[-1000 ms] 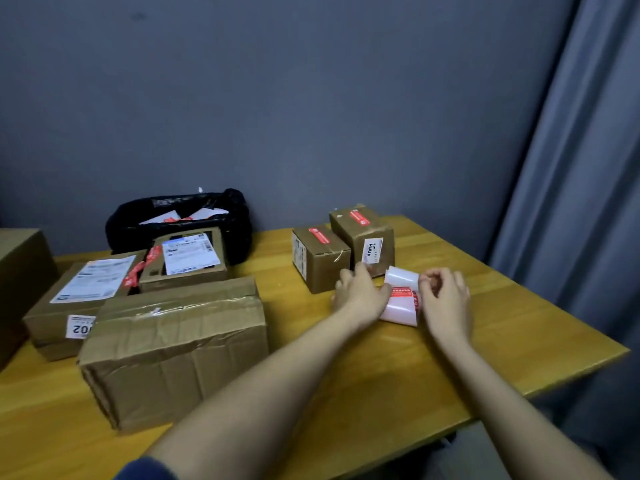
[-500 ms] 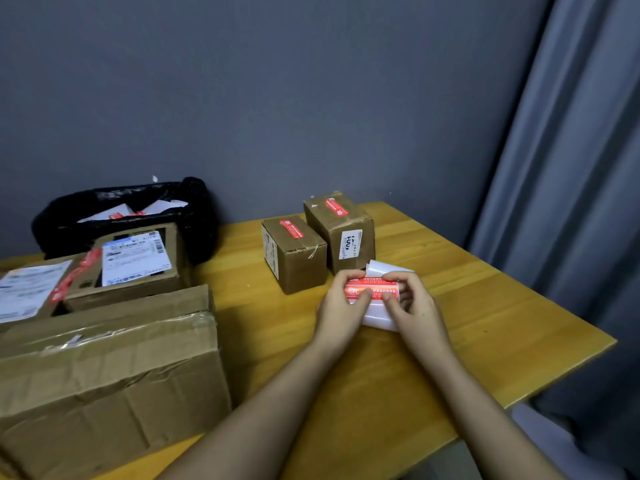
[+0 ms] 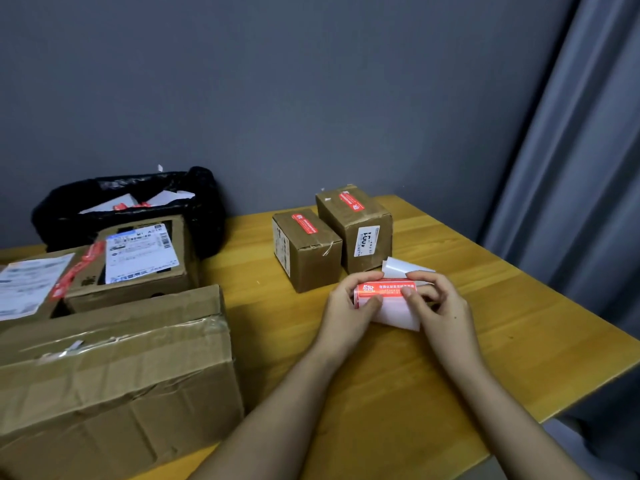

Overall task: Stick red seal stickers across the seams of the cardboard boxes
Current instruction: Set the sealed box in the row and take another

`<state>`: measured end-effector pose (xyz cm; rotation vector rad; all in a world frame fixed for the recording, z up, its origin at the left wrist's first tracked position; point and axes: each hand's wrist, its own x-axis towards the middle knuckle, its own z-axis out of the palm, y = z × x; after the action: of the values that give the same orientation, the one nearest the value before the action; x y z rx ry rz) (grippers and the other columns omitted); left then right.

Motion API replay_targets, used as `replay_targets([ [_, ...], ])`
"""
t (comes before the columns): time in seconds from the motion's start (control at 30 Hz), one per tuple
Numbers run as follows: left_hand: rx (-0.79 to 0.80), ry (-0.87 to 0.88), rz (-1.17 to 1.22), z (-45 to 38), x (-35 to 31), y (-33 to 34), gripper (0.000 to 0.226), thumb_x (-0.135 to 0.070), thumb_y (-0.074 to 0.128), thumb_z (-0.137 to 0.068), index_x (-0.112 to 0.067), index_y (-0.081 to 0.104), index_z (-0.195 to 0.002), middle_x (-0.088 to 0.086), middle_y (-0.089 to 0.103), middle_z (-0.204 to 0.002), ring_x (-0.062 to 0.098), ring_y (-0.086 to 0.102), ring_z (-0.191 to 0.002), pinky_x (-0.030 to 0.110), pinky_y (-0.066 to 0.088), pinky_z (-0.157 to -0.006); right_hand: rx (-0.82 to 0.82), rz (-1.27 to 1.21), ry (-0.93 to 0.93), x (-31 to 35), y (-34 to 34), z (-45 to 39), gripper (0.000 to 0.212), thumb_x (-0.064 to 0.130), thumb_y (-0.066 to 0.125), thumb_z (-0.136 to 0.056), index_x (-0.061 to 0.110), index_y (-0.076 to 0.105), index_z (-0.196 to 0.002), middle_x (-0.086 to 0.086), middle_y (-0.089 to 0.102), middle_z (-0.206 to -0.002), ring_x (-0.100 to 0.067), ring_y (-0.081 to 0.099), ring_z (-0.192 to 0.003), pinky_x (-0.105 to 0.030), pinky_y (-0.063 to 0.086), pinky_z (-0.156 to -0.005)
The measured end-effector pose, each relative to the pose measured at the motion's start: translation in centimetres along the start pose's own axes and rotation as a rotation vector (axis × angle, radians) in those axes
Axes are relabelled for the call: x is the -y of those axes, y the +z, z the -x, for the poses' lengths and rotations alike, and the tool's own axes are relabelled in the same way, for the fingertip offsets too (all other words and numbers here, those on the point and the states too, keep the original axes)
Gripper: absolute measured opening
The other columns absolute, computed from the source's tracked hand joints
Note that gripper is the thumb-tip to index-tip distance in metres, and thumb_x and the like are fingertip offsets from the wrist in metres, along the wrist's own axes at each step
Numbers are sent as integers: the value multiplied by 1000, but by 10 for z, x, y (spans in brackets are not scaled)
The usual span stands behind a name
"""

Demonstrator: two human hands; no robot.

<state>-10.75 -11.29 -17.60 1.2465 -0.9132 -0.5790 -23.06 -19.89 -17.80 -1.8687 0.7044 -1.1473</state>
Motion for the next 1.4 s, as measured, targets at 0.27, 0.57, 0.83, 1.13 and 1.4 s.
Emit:
replay_targets([
  [0.27, 0, 26, 23, 1, 4, -1, 34, 1, 67, -80, -21, 63, -105, 2, 67, -107, 6, 63, -94, 19, 50, -82, -15, -127, 9, 5, -1, 0, 15, 4, 71, -83, 17, 65, -89, -15, 67, -67, -4, 59, -66, -13, 48, -65],
  [0.57, -26, -21, 31, 0, 1, 0, 38, 9, 64, -83, -19, 62, -109, 9, 64, -118, 19, 61, -106, 22, 51, -87, -63, 70, -110, 3, 1, 1, 25, 4, 71, -84, 27, 64, -89, 6, 61, -97, -6, 59, -75, -11, 45, -71],
  [0.83, -54, -10, -36, 2, 0, 2, 38, 8, 64, -82, -19, 61, -110, -2, 63, -108, 1, 59, -92, 10, 48, -78, -108, 356, -322, 6, 2, 6, 13, 6, 72, -82, 17, 66, -83, 8, 58, -90, -17, 55, -91, -16, 38, -82],
  [1.13, -67, 14, -153, 1, 2, 4, 38, 7, 64, -82, -14, 64, -114, -3, 64, -107, 2, 60, -93, 6, 46, -76, -134, 363, -473, 16, 3, 12, 2, 18, 62, -85, 17, 64, -87, 10, 59, -86, -13, 52, -81, -16, 37, -76],
  [1.4, -43, -10, -209, 1, 4, 4, 49, 9, 65, -77, -23, 54, -112, -1, 62, -109, 14, 61, -98, 15, 49, -78, -227, 181, -395, 16, 2, 14, 19, 18, 58, -86, 24, 56, -104, 4, 56, -87, -12, 55, -84, -24, 43, -77],
])
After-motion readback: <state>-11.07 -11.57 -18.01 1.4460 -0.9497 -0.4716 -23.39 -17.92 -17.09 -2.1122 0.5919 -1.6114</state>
